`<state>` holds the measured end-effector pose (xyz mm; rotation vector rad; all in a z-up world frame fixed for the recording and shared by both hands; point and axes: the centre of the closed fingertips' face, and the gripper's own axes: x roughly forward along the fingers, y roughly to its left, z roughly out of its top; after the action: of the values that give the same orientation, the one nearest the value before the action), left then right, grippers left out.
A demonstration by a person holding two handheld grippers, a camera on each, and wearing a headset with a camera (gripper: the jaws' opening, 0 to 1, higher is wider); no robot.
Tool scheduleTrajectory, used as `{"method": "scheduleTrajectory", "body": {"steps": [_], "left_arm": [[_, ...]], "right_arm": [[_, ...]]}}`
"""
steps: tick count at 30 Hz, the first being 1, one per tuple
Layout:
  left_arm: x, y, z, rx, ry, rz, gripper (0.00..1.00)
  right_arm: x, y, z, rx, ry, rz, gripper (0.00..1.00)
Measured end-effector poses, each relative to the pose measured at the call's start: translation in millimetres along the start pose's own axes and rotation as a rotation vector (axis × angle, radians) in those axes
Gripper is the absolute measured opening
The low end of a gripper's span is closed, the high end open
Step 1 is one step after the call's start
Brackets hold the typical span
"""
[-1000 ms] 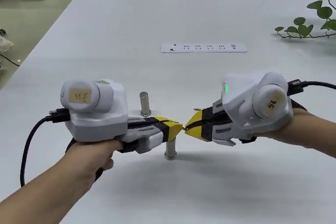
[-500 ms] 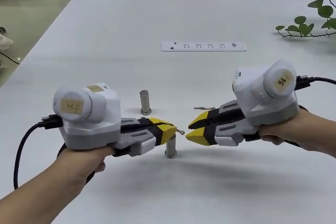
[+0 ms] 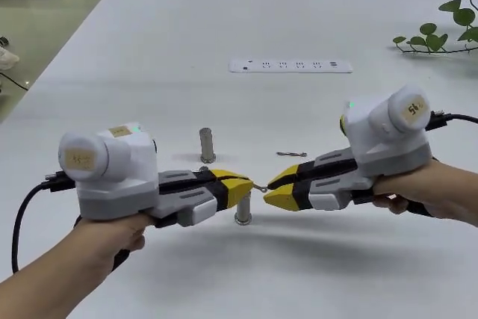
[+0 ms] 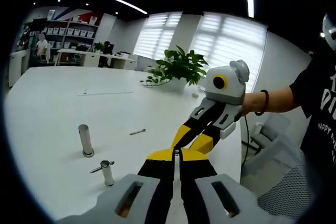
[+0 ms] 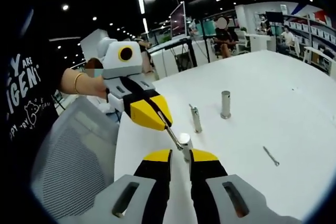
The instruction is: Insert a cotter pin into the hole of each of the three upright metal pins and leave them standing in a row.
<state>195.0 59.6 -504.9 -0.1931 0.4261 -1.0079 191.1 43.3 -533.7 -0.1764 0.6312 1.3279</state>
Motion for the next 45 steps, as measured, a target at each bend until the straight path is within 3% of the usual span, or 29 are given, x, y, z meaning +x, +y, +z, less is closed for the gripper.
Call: {"method": "scheduleTrajectory", "body": {"steps": [12, 19, 28, 37, 45], "left_arm": [[-0.7, -7.9, 0.9, -0.069, -0.041, -0.044, 0.00], [1.1, -6.5, -0.7, -0.087, -0.044, -0.041, 0.00], [3.6, -5.8, -2.9, -0.074, -0.036, -0.033, 0.00], [5.3, -6.5, -4.5, -0.021, -0.019, -0.008, 0.01], [6.0, -4.0, -10.3, 0.031, 0.011, 0.013, 0.07]], "right_arm": [[1.2, 13.6, 7.7, -0.020, -0.014, 0.041, 0.03], [-0.6, 10.8, 7.4, -0.052, 0.001, 0.027, 0.01], [-1.3, 8.1, 5.3, -0.172, 0.071, -0.005, 0.00], [3.6, 7.4, -1.3, -0.319, 0.162, -0.022, 0.00], [2.4, -2.4, -3.3, -0.393, 0.219, -0.057, 0.00]]}}
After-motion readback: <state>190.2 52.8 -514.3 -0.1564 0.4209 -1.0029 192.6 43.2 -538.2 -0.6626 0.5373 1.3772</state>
